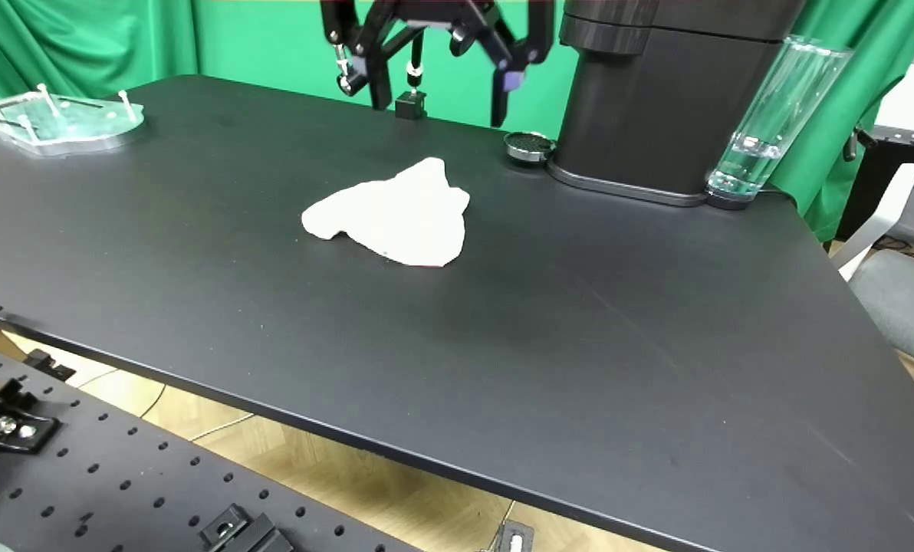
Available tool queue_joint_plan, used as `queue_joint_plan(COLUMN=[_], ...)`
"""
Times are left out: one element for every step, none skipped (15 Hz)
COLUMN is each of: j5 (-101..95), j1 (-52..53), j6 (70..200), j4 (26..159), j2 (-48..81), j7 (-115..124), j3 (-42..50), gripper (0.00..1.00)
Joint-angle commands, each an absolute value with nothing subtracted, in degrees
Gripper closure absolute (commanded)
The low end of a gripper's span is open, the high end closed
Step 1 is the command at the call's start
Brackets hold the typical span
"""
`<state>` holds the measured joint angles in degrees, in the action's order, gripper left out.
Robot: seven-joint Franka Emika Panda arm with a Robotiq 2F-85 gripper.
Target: Hang the cloth on the object
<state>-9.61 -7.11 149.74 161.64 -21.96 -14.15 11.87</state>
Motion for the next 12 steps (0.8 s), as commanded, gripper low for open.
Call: queue_joint_plan(j5=[-4.96, -3.19, -1.62, 0.24, 1.74, 3.14, 4.72, 5.59, 5.87, 5.18, 4.19, 3.45], j1=[-1.41, 0.22, 1.65, 3.08, 4.12, 5.90, 6.60, 6.60, 5.91, 4.84, 3.97, 3.18], j6=[162.01, 165.78, 170.03, 173.51, 176.73, 179.65, 182.16, 184.66, 186.75, 188.85, 190.94, 192.73], j4=[161.73, 161.66, 161.56, 161.55, 161.49, 161.45, 161.44, 161.38, 161.32, 160.80, 160.04, 159.34], j2=[-12.48, -9.84, -6.84, -4.30, -1.55, 1.16, 3.55, 6.13, 8.07, 10.30, 12.60, 14.46], j7=[-19.08, -20.44, -21.48, -22.97, -23.95, -25.03, -26.03, -26.35, -26.20, -25.58, -25.11, -24.94], j3=[11.61, 11.56, 11.21, 11.06, 10.43, 10.87, 10.21, 9.25, 7.88, 6.72, 6.13, 5.72], gripper=[0.00, 0.00, 0.00, 0.00, 0.00, 0.00, 0.00, 0.00, 0.00, 0.00, 0.00, 0.00])
